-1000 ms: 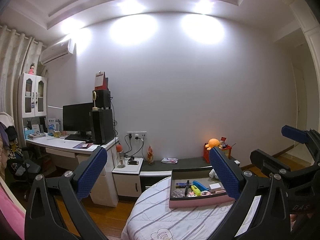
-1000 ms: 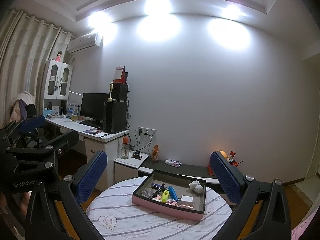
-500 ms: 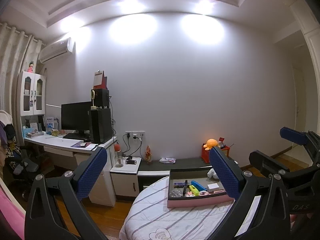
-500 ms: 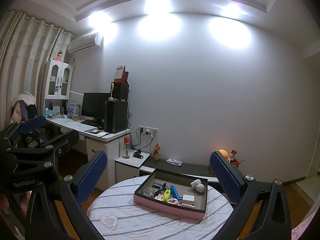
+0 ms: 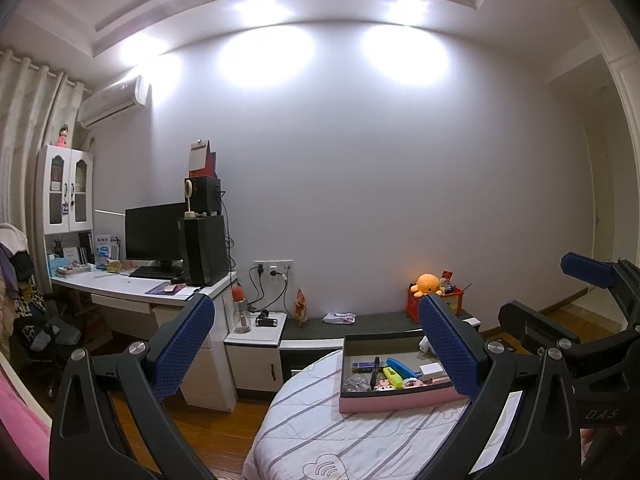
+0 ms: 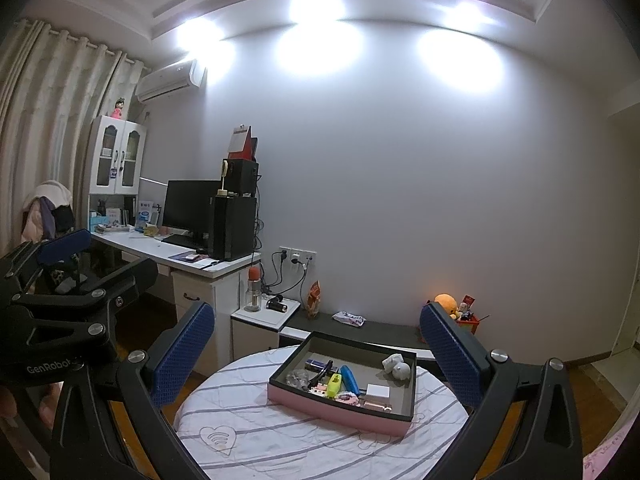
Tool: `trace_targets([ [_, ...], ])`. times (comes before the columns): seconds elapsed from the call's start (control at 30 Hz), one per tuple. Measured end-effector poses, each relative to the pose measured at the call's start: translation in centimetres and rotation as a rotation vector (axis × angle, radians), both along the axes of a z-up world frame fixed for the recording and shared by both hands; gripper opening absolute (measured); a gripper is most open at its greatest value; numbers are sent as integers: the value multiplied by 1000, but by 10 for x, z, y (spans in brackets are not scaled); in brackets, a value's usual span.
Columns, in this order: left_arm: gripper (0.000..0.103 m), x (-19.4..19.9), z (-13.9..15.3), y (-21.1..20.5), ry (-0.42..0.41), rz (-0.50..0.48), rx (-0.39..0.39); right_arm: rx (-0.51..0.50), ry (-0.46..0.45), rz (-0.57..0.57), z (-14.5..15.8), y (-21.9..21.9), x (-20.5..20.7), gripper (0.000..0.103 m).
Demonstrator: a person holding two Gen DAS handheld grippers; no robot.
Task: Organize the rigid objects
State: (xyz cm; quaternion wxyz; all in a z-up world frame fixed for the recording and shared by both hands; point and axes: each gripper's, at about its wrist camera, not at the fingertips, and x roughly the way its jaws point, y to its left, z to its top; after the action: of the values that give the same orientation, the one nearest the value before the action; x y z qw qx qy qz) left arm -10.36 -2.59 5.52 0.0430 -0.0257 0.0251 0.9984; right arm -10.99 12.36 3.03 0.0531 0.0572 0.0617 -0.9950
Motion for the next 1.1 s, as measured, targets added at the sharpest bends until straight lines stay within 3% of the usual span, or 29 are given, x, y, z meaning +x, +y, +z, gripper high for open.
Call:
trace_targets([
  [1.1,103,-5,-4,4,-7,-27,-13,13,-7,-29,-1,6,4,103],
])
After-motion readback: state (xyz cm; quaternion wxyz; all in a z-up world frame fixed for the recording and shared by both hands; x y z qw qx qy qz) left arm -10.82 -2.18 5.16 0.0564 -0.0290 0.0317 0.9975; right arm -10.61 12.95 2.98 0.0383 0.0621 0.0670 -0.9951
